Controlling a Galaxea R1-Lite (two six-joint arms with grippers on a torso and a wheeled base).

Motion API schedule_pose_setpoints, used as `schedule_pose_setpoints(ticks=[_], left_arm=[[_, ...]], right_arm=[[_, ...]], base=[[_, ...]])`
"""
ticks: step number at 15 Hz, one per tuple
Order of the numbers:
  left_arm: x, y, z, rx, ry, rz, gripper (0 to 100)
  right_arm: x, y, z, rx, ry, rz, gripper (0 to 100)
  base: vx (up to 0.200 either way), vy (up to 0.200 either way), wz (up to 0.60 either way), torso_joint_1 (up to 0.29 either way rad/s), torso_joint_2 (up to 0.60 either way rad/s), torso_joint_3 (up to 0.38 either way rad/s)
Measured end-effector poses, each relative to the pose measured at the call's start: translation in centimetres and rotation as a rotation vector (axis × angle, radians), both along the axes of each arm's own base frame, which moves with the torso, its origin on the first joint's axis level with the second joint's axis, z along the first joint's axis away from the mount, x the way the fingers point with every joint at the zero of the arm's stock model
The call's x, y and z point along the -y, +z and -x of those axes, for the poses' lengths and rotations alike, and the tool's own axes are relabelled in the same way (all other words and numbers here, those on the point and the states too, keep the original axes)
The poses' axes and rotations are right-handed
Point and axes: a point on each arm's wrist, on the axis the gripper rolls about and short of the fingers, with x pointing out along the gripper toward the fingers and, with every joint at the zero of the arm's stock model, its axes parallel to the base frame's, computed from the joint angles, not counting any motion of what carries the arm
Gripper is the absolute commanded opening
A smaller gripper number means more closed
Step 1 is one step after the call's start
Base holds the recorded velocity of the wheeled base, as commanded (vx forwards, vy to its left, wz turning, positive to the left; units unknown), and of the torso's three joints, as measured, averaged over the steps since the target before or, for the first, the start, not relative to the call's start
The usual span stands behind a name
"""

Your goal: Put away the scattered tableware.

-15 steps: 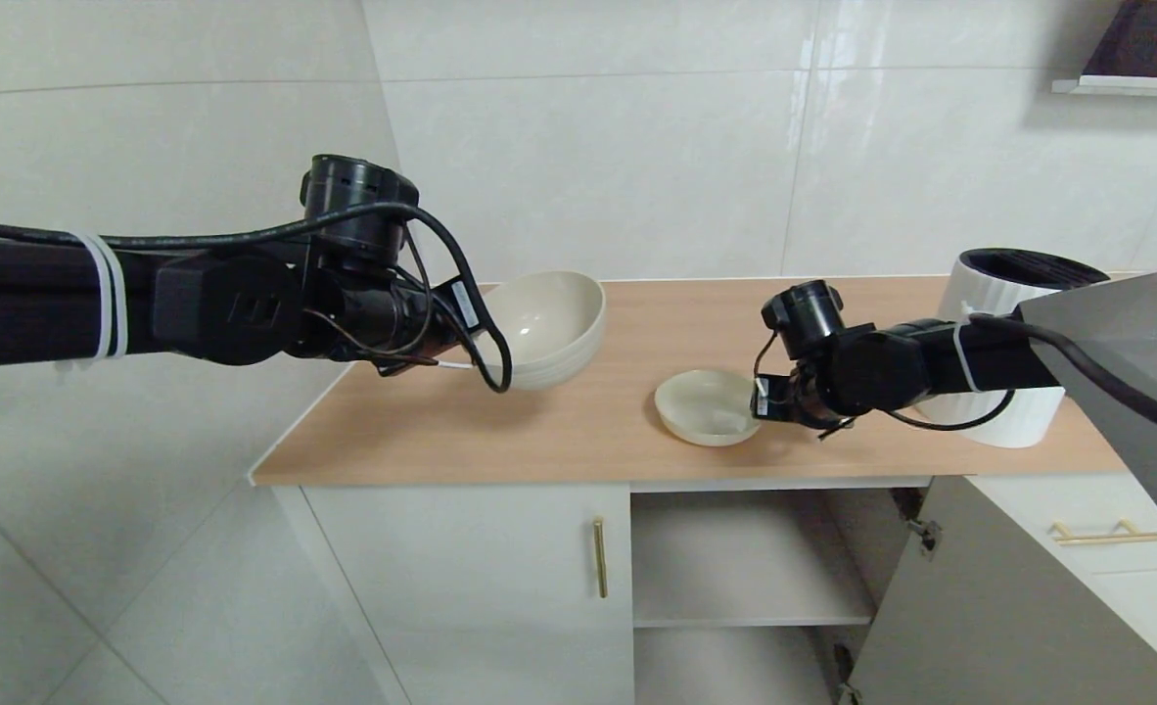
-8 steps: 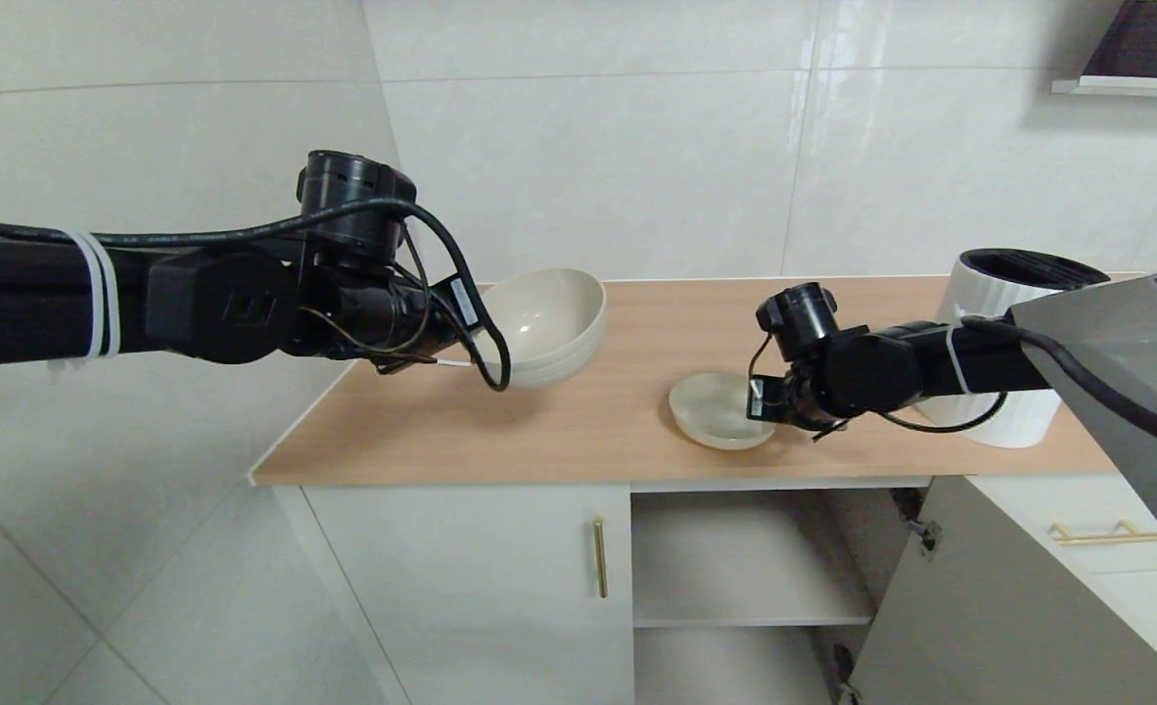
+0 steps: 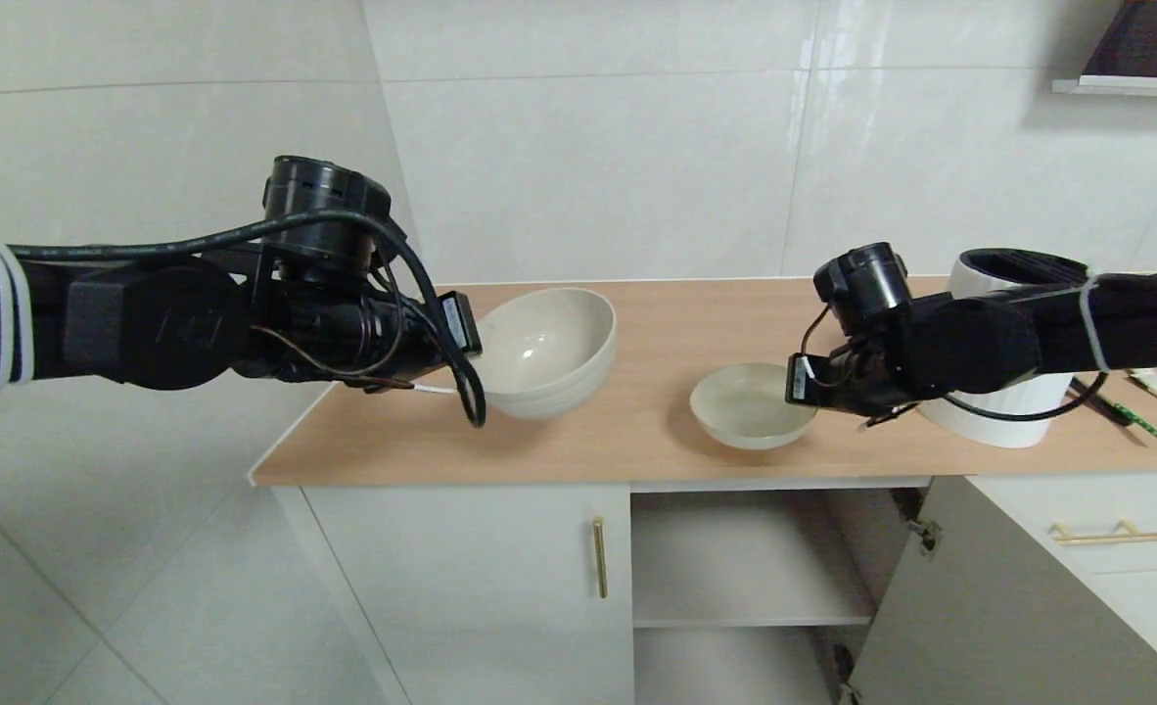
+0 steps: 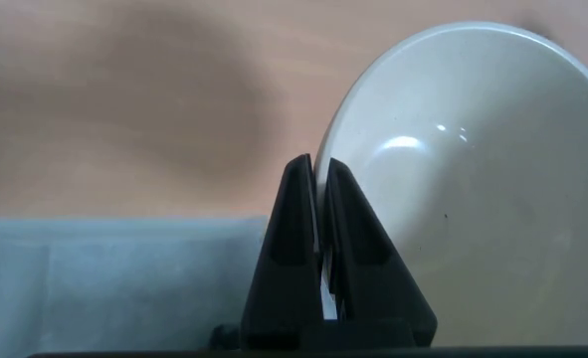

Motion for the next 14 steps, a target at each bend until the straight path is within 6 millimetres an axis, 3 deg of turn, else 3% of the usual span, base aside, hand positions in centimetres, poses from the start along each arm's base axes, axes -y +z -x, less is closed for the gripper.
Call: schedule_pose_setpoints(ticks=[5, 8, 11, 14], left_arm=[[0.1, -1.7, 3.1, -0.052, -0.079, -0.085, 0], [0.1, -2.0, 5.1, -0.07, -0.104, -0.092, 0], [-0.6, -3.6, 7.2, -0.089, -0.108, -0.095, 0], [-1.5, -4.3, 9.5, -0.067, -0.112, -0.086, 0]], right_arm=[[1.9, 2.6, 4.9, -0.007, 0.076, -0.051, 0], [3.1, 2.1, 8.0, -0.051, 0.087, -0.042, 0], [3.9, 1.5, 11.0, -0.095, 0.115, -0.046, 0], [4.1, 1.2, 13.2, -0.109, 0.141, -0.046, 0]], base=[[0.0, 0.0, 0.0, 0.0, 0.0, 0.0], [0.0, 0.0, 0.0, 0.0, 0.0, 0.0], [0.0, 0.0, 0.0, 0.0, 0.0, 0.0], [-0.2, 0.0, 0.0, -0.001, 0.0, 0.007]])
